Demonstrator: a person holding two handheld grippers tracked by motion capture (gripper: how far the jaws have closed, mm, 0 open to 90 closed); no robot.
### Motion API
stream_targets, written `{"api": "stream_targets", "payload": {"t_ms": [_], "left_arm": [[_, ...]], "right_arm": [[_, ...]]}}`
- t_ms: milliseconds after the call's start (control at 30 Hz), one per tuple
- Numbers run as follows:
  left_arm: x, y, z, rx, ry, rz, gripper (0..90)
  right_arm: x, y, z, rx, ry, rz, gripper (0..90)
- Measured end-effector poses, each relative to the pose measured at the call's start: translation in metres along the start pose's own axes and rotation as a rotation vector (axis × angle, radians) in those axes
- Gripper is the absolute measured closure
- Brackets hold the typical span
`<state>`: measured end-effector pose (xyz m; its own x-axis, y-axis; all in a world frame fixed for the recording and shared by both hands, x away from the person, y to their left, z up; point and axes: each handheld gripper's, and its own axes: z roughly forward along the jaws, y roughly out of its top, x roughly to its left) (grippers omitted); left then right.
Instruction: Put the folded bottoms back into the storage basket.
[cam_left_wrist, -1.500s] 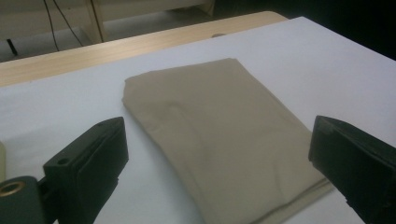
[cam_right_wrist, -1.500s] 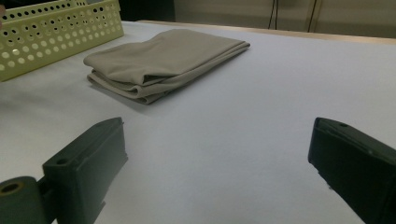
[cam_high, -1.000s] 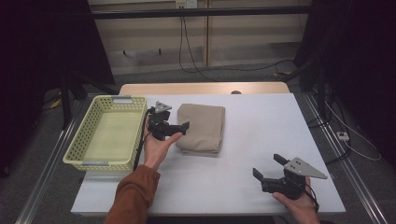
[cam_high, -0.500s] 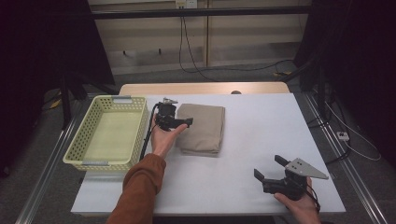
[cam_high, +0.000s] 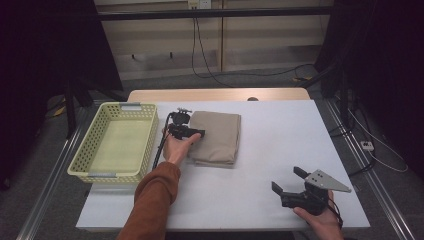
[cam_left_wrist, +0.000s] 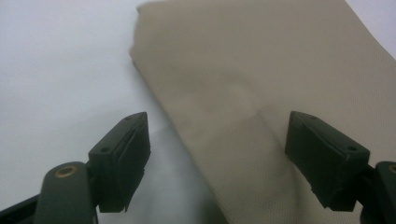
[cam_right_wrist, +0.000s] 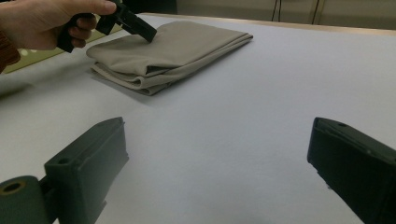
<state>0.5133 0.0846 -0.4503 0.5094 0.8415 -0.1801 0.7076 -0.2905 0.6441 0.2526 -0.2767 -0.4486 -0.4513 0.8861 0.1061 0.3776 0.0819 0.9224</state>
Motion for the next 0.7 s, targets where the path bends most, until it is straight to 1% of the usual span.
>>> {"api": "stream_targets", "payload": {"t_ms": [33,67,133,200,233,267,300,333,367,400,433,467,500,533,567,600,633,667,700], "left_arm": [[0.0003,-0.0005,0.0021,0.002,0.0,-0.012,22.9],[0.0027,-0.0012,0.0052,0.005,-0.005,-0.035,23.5],[0.0031,-0.0015,0.006,-0.002,-0.004,-0.039,24.6],[0.0021,-0.0012,0.006,0.003,0.0,-0.04,24.6],[0.0022,-0.0014,0.0059,0.001,-0.014,-0.049,28.4],[0.0047,-0.002,0.0044,0.001,-0.083,-0.095,31.7],[0.0047,-0.002,0.0044,0.001,-0.083,-0.095,34.8],[0.005,-0.0019,0.0039,0.009,-0.096,-0.097,34.8],[0.0043,-0.0019,0.0036,0.018,-0.102,-0.091,40.1],[0.0039,-0.0019,0.0029,0.037,-0.13,-0.1,48.0],[0.0039,-0.0019,0.0029,0.037,-0.13,-0.1,52.9],[0.0034,-0.002,0.0028,0.045,-0.141,-0.102,55.9],[0.0029,-0.002,0.0025,0.056,-0.155,-0.1,57.9],[0.0015,-0.002,0.0025,0.059,-0.146,-0.087,59.7],[0.001,-0.002,0.0023,0.065,-0.147,-0.079,60.9],[0.0007,-0.002,0.0022,0.069,-0.148,-0.084,60.9],[0.0007,-0.0019,0.002,0.074,-0.151,-0.082,65.6],[0.0004,-0.0021,0.0022,0.076,-0.158,-0.083,67.8],[-0.0003,-0.0023,0.0022,0.074,-0.154,-0.086,67.8]], "right_arm": [[0.0,0.0,0.0,0.0,0.0,0.0,4.4],[-0.0001,0.0002,0.0005,0.003,0.002,-0.003,4.4],[0.0,0.0002,0.0014,0.003,0.003,-0.006,4.4],[0.0005,0.0003,0.0016,0.003,0.003,-0.004,4.4],[0.0005,0.0003,0.0018,0.004,0.003,-0.004,4.4],[0.0004,0.0004,0.0018,0.004,0.003,-0.004,4.4],[0.0004,0.0004,0.0018,0.004,0.003,-0.004,4.4],[0.0004,0.0005,0.0019,0.004,0.003,-0.003,4.3],[0.0005,0.0006,0.0019,0.003,0.004,-0.002,4.3],[0.0008,0.0007,0.0019,0.004,0.008,-0.002,4.3],[0.001,0.0006,0.002,0.005,0.008,-0.005,4.3],[0.0011,0.0007,0.0022,0.006,0.009,-0.004,4.3],[0.0011,0.0008,0.0024,0.006,0.008,-0.003,4.3],[0.0011,0.0009,0.0026,0.005,0.008,-0.004,4.3],[0.0012,0.0009,0.0027,0.005,0.007,-0.005,4.3],[0.0012,0.0009,0.0027,0.005,0.007,-0.005,4.3],[0.0011,0.0008,0.0028,0.006,0.007,-0.005,4.3],[0.0011,0.0008,0.0028,0.007,0.006,-0.004,4.3],[0.0011,0.0008,0.0028,0.007,0.006,-0.004,4.3]]}}
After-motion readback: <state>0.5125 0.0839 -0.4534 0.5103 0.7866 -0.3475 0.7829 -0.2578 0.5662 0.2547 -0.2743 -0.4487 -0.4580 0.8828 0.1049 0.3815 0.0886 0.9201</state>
